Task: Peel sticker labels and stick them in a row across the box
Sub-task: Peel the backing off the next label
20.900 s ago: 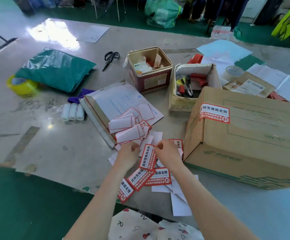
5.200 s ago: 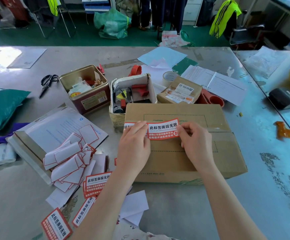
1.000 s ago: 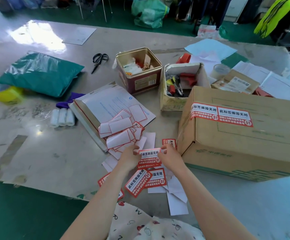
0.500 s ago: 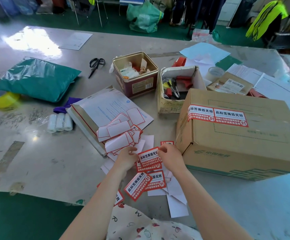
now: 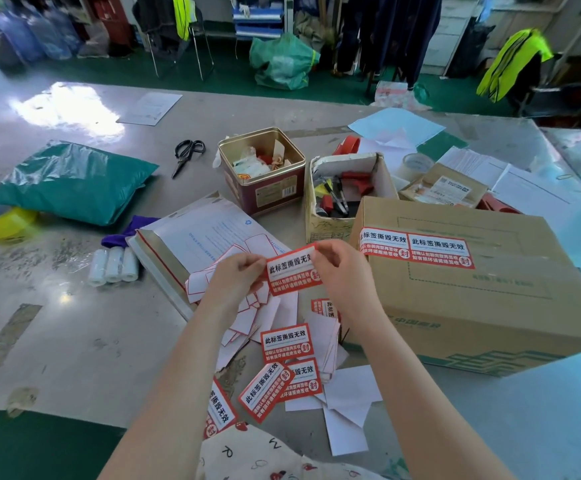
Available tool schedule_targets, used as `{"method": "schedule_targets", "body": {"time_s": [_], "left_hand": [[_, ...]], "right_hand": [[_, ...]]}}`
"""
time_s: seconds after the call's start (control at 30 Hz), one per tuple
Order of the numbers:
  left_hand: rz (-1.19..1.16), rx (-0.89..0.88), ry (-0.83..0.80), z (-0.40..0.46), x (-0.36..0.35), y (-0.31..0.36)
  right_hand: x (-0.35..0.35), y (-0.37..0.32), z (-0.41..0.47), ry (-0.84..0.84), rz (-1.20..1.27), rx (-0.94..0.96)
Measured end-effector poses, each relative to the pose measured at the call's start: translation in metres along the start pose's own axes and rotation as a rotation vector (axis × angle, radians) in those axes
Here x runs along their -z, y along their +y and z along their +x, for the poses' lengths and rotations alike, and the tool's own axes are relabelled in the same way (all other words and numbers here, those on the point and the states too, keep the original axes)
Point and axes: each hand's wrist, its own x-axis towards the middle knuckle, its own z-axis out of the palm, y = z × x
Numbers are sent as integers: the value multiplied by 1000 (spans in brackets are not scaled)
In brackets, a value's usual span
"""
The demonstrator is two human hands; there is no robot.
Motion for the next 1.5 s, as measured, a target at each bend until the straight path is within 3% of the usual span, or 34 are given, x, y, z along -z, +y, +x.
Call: {"method": "schedule_targets", "body": {"time_s": [0.17, 0.43, 0.8, 1.13, 1.37, 1.5], "left_hand": [[-70, -126, -33, -15, -5, 37], [-11, -295, -234, -41, -40, 77], [119, -334, -446, -56, -96, 98], [202, -358, -479, -51, -117, 105], [-37, -268, -432, -54, -139, 105], [-124, -267, -349, -58, -152, 111]], "right_hand": [[36, -27, -2, 8, 77, 105], [104, -23, -1, 222, 233, 120], [160, 3, -3, 334, 223, 94], [186, 22, 3, 360, 242, 75], [193, 29, 3, 492, 121, 60], [191, 23, -2, 301, 109, 160]]}}
